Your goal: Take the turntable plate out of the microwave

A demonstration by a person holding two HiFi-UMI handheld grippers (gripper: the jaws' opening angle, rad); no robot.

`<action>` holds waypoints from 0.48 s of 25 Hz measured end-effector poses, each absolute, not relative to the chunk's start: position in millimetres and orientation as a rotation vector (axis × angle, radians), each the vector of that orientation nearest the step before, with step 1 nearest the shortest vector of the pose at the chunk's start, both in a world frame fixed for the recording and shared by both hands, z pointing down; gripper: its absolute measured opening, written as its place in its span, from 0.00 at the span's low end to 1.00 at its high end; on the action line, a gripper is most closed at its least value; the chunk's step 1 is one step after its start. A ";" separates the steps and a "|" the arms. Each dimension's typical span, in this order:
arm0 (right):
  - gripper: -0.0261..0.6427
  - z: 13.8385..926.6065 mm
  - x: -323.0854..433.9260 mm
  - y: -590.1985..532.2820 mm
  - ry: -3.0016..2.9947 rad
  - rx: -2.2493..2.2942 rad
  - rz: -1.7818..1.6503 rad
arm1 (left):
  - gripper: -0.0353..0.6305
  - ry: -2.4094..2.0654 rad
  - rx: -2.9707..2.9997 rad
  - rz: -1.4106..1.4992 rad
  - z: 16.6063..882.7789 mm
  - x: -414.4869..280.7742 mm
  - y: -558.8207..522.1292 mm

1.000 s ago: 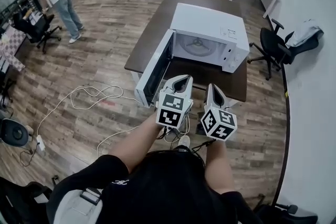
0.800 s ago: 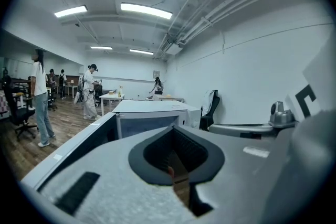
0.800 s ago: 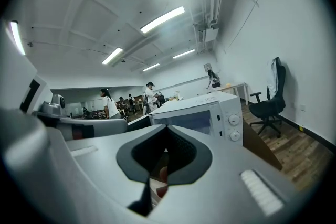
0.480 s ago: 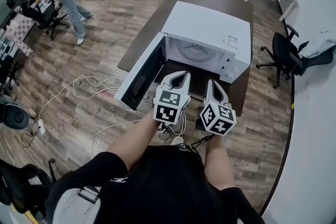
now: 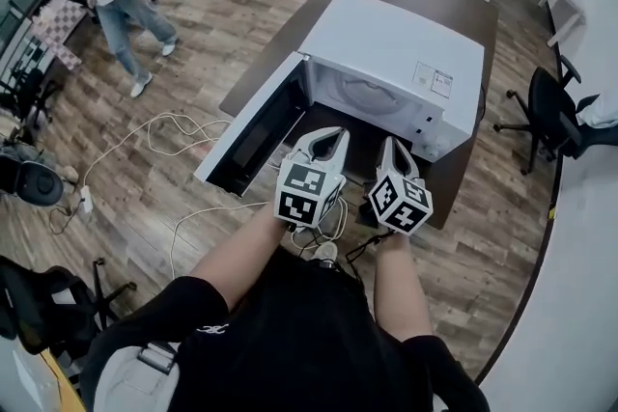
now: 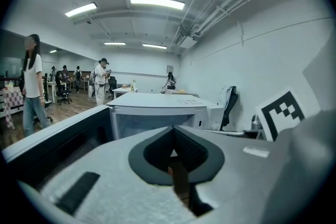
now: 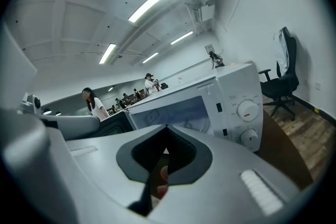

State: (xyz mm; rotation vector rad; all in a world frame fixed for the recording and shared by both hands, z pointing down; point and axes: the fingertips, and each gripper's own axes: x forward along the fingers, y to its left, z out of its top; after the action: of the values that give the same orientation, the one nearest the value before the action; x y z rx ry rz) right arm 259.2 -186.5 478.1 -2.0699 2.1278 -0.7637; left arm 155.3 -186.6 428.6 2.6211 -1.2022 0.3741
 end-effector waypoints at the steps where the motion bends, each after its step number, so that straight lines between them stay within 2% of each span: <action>1: 0.05 483.1 260.9 -191.8 2.115 -2.061 -0.782 | 0.06 -1.206 2.621 0.374 429.3 155.4 -187.6; 9: 0.06 517.0 283.5 -228.0 1.834 -2.064 -0.843 | 0.06 -1.203 2.620 0.434 443.6 146.7 -199.8; 12: 0.14 533.8 289.5 -244.4 1.731 -2.055 -0.911 | 0.06 -1.180 2.629 0.446 447.6 145.5 -208.1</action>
State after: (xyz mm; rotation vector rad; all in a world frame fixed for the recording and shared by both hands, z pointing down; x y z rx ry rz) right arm 289.5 -244.4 533.8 -2.0550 1.7315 -0.9111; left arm 145.5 -208.1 447.6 2.6286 -1.1798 0.4455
